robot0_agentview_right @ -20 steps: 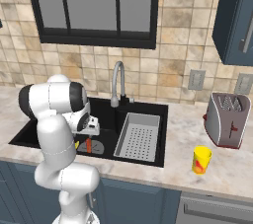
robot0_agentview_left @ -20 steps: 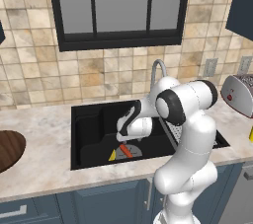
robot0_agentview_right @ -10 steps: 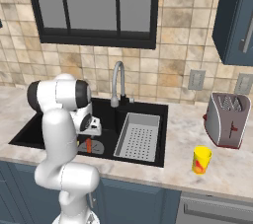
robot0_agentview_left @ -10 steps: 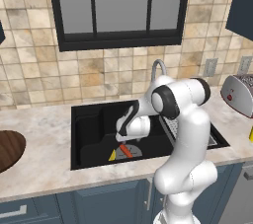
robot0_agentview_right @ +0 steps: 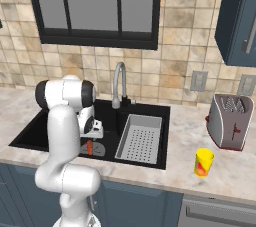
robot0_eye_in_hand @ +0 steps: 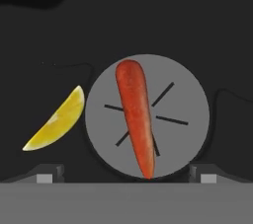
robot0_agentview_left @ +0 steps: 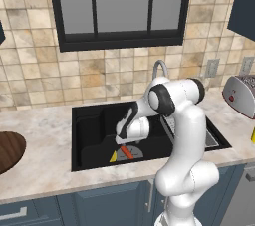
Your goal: Remove the carrot and lemon wedge from the sink. Then move the bowl and cup from the counter to the sink for washing.
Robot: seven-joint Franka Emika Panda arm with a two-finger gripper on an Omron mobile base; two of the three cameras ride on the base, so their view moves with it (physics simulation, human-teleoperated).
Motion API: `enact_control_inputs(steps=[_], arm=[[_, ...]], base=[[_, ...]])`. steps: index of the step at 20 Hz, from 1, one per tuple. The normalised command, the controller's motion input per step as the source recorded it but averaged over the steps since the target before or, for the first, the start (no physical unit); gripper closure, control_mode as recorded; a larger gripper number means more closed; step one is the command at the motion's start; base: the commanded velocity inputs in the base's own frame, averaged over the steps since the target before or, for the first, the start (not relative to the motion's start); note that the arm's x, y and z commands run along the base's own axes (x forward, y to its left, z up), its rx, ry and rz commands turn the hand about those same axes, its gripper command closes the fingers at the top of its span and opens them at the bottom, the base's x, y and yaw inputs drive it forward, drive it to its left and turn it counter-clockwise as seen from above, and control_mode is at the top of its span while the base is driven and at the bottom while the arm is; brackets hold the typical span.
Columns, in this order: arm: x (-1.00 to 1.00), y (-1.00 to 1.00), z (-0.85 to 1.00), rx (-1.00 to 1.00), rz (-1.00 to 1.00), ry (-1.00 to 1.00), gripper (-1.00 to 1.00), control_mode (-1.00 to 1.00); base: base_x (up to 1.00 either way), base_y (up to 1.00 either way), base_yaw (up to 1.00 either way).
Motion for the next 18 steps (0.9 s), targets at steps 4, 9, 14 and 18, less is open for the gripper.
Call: enact_control_inputs(steps=[4, 9, 14, 18], arm=[[0.2, 0.06, -0.21, -0.01, 0.01, 0.0, -1.0, -1.0], [0.21, 0.05, -0.2, 0.0, 0.0, 0.0, -1.0, -1.0], [0.23, 0.03, -0.2, 0.0, 0.0, 0.01, -1.0, -1.0], [0.23, 0.04, -0.2, 0.0, 0.0, 0.0, -1.0, -1.0]], base=[[0.0, 0.0, 0.0], [0.0, 0.0, 0.0], [0.0, 0.0, 0.0], [0.0, 0.0, 0.0]])
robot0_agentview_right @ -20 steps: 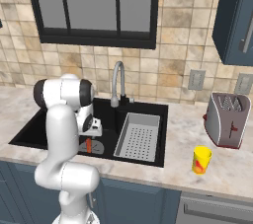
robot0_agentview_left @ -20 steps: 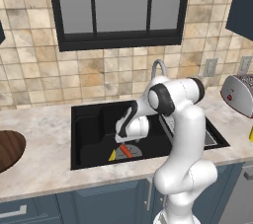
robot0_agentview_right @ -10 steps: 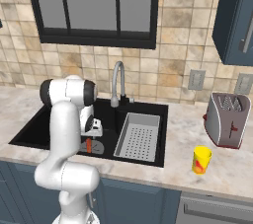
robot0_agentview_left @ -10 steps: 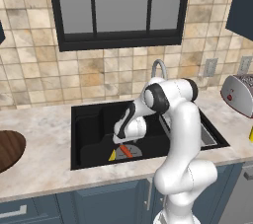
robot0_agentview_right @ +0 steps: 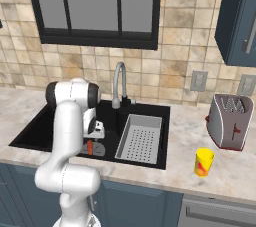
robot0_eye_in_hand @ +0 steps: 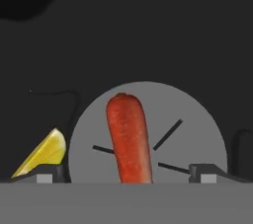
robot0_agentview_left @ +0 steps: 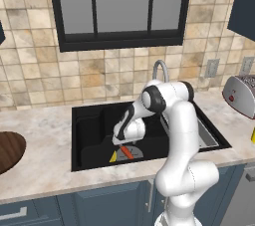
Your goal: Remove the carrot and lemon wedge from the sink. Then move the bowl and cup from the counter to the sink for washing.
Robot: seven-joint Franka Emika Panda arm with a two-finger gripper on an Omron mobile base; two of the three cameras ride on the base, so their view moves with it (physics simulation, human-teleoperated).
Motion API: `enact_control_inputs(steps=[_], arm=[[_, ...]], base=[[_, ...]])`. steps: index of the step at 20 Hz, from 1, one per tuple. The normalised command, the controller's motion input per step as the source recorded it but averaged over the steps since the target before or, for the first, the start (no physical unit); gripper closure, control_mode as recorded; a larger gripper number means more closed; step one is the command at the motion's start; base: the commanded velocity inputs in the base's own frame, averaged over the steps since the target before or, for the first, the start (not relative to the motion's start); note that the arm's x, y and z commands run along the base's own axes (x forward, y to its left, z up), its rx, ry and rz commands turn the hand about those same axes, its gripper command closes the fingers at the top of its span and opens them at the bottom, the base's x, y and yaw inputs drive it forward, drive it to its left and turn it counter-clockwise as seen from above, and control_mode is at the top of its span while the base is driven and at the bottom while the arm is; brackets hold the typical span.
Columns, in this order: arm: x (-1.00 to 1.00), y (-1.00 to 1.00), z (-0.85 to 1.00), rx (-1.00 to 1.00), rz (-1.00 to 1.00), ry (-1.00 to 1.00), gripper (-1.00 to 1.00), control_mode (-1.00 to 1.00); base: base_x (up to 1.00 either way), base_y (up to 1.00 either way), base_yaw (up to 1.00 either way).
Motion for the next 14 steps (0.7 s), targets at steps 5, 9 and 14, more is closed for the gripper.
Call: enact_control_inputs(steps=[5, 9, 14], arm=[[0.22, 0.02, -0.2, 0.0, 0.0, 0.01, -1.0, -1.0], [0.09, 0.05, -0.19, 0.0, 0.0, 0.0, -1.0, -1.0], [0.03, 0.05, -0.18, 0.0, 0.0, 0.01, -1.0, -1.0]], base=[[0.0, 0.0, 0.0], [0.0, 0.0, 0.0], [0.0, 0.0, 0.0]])
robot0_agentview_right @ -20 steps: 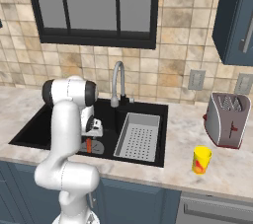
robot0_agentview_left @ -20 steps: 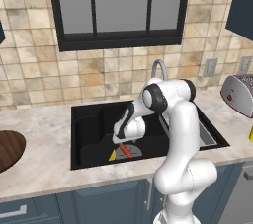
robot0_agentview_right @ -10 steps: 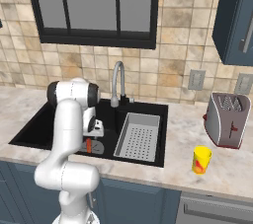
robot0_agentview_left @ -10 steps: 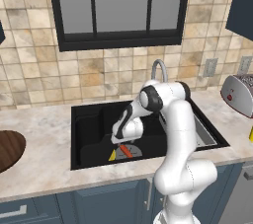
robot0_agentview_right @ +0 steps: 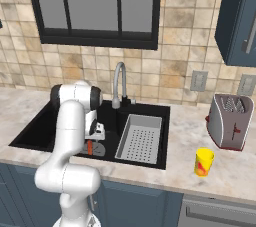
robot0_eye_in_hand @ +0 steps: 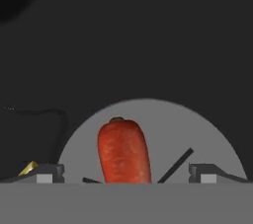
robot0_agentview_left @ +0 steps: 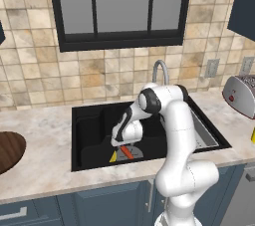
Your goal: Remove the carrot and lemon wedge from the sink. Then move the bowl and cup from the counter to the sink for washing.
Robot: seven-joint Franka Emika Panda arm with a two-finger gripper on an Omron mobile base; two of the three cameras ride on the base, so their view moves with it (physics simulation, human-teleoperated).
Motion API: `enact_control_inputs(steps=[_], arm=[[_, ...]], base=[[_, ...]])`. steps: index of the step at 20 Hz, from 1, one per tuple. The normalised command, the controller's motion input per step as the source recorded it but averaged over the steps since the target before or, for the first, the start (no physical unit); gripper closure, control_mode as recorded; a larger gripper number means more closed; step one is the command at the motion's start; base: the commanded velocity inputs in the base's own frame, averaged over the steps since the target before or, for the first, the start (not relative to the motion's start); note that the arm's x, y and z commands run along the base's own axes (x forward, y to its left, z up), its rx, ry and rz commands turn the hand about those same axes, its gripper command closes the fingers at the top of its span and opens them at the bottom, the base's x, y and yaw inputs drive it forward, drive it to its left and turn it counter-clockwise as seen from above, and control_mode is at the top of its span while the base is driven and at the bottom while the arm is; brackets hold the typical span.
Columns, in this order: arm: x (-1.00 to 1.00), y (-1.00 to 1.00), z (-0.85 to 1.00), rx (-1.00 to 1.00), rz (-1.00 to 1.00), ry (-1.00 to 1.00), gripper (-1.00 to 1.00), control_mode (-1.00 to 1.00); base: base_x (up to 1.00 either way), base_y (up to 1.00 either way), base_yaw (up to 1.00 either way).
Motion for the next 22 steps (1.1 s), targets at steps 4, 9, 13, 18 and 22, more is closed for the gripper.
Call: enact_control_inputs(steps=[4, 9, 13, 18, 22], arm=[[0.03, 0.06, -0.19, -0.02, 0.0, 0.01, -1.0, -1.0], [0.01, 0.06, -0.17, -0.03, 0.0, 0.01, -1.0, -1.0], [0.01, 0.04, -0.15, -0.02, 0.0, 0.02, -1.0, -1.0], [0.04, 0.05, -0.19, 0.0, 0.0, 0.05, -1.0, -1.0], [0.06, 0.01, -0.19, 0.0, 0.0, 0.07, -1.0, -1.0]], base=[[0.0, 0.0, 0.0], [0.0, 0.0, 0.0], [0.0, 0.0, 0.0], [0.0, 0.0, 0.0], [0.0, 0.0, 0.0]])
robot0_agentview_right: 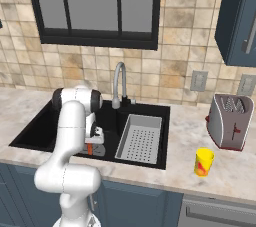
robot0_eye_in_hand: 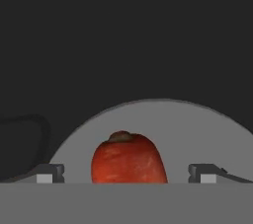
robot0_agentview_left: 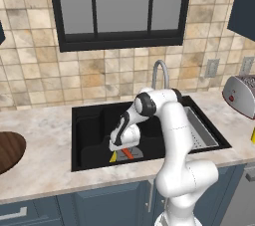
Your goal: Remove the carrot and lemon wedge from the sink. Then move the bowl and cup from the counter to the sink for washing.
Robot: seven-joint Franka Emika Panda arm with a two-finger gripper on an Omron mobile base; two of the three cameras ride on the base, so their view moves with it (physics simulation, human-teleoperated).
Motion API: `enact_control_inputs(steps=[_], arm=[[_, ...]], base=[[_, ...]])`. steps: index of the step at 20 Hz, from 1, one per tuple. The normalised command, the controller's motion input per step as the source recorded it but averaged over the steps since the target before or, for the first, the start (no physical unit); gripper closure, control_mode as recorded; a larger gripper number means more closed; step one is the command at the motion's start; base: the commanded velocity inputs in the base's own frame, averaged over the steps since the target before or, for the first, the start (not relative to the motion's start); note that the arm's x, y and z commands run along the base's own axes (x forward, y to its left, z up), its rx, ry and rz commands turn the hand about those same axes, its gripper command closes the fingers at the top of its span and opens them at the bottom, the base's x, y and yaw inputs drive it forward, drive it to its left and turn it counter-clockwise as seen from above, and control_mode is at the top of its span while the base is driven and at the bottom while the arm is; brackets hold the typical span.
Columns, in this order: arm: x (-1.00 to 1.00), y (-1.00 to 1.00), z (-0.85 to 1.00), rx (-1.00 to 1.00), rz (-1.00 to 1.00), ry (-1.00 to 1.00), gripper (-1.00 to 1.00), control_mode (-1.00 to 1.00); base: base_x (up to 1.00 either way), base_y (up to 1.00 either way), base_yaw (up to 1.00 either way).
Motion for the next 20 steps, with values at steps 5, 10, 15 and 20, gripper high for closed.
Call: enact_control_inputs(steps=[5, 10, 15, 20], arm=[[0.06, 0.01, -0.19, 0.0, 0.0, 0.08, 1.0, -1.0], [0.05, 0.0, -0.2, -0.03, 0.0, 0.08, 1.0, -1.0], [0.0, 0.0, -0.23, -0.07, 0.0, 0.04, 1.0, -1.0], [0.0, 0.01, -0.17, -0.06, 0.0, 0.02, 1.0, -1.0]], base=[[0.0, 0.0, 0.0], [0.0, 0.0, 0.0], [0.0, 0.0, 0.0], [0.0, 0.0, 0.0]])
